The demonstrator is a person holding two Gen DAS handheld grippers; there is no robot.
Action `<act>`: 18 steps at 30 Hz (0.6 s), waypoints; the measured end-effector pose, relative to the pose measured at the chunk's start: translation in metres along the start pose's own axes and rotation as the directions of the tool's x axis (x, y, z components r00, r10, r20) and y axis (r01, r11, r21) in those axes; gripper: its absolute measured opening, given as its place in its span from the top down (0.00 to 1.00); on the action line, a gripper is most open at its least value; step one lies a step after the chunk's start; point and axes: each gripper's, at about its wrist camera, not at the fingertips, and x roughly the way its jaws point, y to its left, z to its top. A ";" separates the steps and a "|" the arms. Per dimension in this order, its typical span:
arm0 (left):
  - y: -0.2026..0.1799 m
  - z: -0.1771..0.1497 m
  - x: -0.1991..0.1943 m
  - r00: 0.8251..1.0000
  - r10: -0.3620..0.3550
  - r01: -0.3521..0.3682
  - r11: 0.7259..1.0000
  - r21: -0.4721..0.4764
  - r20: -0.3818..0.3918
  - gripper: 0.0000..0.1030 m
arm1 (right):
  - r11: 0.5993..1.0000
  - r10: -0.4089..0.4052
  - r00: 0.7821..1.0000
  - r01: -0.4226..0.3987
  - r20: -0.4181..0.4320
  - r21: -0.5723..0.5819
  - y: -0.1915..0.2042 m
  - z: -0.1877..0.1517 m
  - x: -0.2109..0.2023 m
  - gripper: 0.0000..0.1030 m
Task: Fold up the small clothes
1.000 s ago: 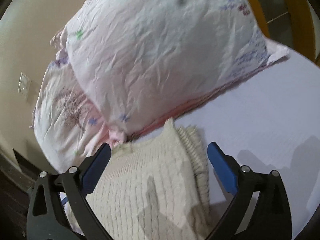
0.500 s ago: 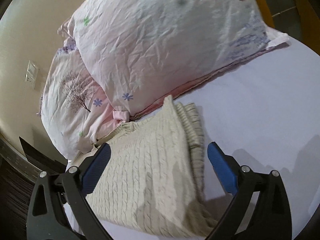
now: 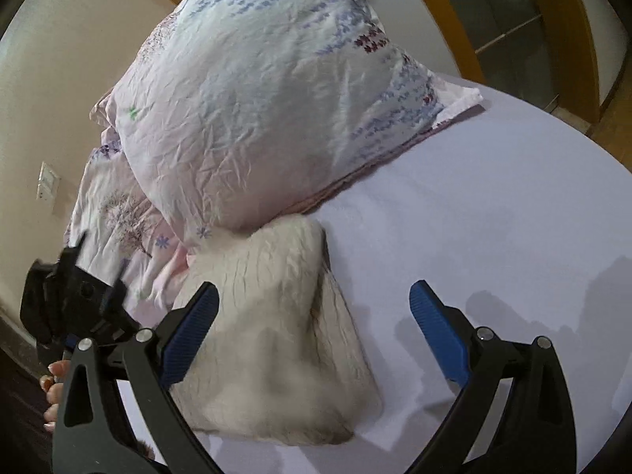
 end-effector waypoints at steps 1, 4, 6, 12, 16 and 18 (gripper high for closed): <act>-0.006 0.000 -0.013 1.000 0.015 -0.016 0.999 0.039 0.027 0.56 | 1.000 0.018 1.000 -0.018 -0.022 0.011 -0.004 0.003 0.002 0.03; -0.014 -0.002 -0.071 0.949 0.267 -0.288 0.950 0.119 0.169 0.31 | 0.990 0.126 0.981 -0.114 -0.151 0.088 -0.017 0.011 0.025 0.03; -0.005 -0.005 -0.097 0.873 0.443 -0.474 0.870 0.136 0.205 0.31 | 0.980 0.181 0.952 -0.153 -0.248 0.129 -0.017 0.012 0.049 0.03; 0.040 -0.016 -0.098 0.810 0.576 -0.584 0.809 0.069 0.109 0.31 | 0.980 0.196 0.897 -0.165 -0.396 0.112 0.004 -0.001 0.101 0.02; 0.049 -0.024 -0.080 0.769 0.633 -0.639 0.759 0.121 0.091 0.27 | 0.986 0.169 0.904 -0.156 -0.393 0.064 0.014 -0.010 0.106 0.28; 0.054 -0.026 -0.072 0.769 0.631 -0.639 0.759 0.130 0.099 0.27 | 0.987 0.159 0.894 -0.153 -0.419 0.046 0.017 -0.021 0.111 0.54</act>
